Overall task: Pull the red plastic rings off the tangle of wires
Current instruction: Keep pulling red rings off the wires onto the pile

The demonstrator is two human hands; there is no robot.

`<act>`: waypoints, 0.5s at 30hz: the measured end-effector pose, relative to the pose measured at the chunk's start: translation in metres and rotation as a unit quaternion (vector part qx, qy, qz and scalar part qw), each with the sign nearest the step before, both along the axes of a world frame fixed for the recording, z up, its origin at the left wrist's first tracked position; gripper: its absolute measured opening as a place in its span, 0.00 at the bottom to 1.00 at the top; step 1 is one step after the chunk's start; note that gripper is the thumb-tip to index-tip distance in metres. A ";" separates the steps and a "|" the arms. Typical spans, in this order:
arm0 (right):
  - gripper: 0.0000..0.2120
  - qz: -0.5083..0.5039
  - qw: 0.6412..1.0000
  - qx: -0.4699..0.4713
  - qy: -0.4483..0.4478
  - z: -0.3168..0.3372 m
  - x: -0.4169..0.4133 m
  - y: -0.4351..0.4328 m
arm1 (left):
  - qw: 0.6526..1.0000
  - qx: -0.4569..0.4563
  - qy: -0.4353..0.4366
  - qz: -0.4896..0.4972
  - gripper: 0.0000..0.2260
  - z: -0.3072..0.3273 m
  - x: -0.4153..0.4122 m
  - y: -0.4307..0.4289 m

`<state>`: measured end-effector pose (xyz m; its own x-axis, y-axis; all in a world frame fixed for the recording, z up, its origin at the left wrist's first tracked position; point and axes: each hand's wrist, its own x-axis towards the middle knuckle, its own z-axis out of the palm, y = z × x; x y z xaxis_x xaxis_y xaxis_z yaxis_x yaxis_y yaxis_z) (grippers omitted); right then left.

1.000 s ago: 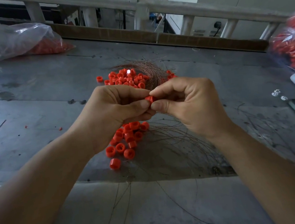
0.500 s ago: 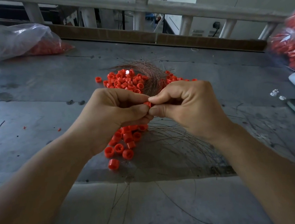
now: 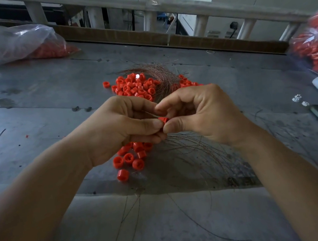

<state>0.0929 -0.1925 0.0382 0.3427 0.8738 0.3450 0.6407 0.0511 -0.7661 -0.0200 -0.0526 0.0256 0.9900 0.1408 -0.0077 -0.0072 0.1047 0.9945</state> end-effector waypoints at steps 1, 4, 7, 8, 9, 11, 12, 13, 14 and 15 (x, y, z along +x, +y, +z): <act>0.17 0.008 1.000 -0.017 -0.013 0.000 0.001 0.000 | 1.000 0.000 0.005 -0.008 0.11 0.000 -0.001 0.001; 0.15 0.047 0.995 -0.067 -0.048 0.002 0.001 -0.001 | 0.999 -0.002 0.021 -0.024 0.16 0.000 -0.002 0.002; 0.08 0.063 0.993 -0.068 -0.068 0.004 0.000 -0.001 | 0.999 -0.014 0.017 -0.032 0.20 0.000 -0.002 0.000; 0.08 0.061 0.993 -0.057 -0.079 0.004 -0.001 -0.001 | 0.999 -0.021 0.009 -0.032 0.21 0.000 -0.002 0.000; 0.07 0.056 0.994 -0.043 -0.088 0.004 -0.001 -0.001 | 0.999 -0.027 -0.002 -0.031 0.22 0.001 -0.002 -0.001; 0.06 0.041 0.994 -0.019 -0.100 0.003 -0.002 -0.001 | 0.999 -0.022 -0.028 -0.031 0.26 0.003 -0.003 -0.002; 0.04 0.034 0.993 -0.015 -0.108 0.003 -0.003 -0.001 | 0.999 -0.004 -0.040 -0.028 0.28 0.004 -0.003 -0.003; 0.03 0.027 0.992 -0.016 -0.119 0.003 -0.004 -0.001 | 0.998 0.027 -0.053 -0.021 0.30 0.004 -0.003 -0.005; 0.04 0.017 0.991 -0.019 -0.130 0.002 -0.004 0.000 | 0.996 0.061 -0.065 -0.010 0.31 0.003 -0.003 -0.006; 0.05 0.009 0.990 -0.023 -0.136 0.002 -0.005 0.000 | 0.994 0.085 -0.076 0.000 0.31 0.003 -0.003 -0.008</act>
<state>0.0881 -0.1921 0.0402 0.2270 0.8961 0.3814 0.8225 0.0333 -0.5677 -0.0228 -0.0604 0.0285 0.9780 0.1275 0.1649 -0.1577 -0.0648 0.9854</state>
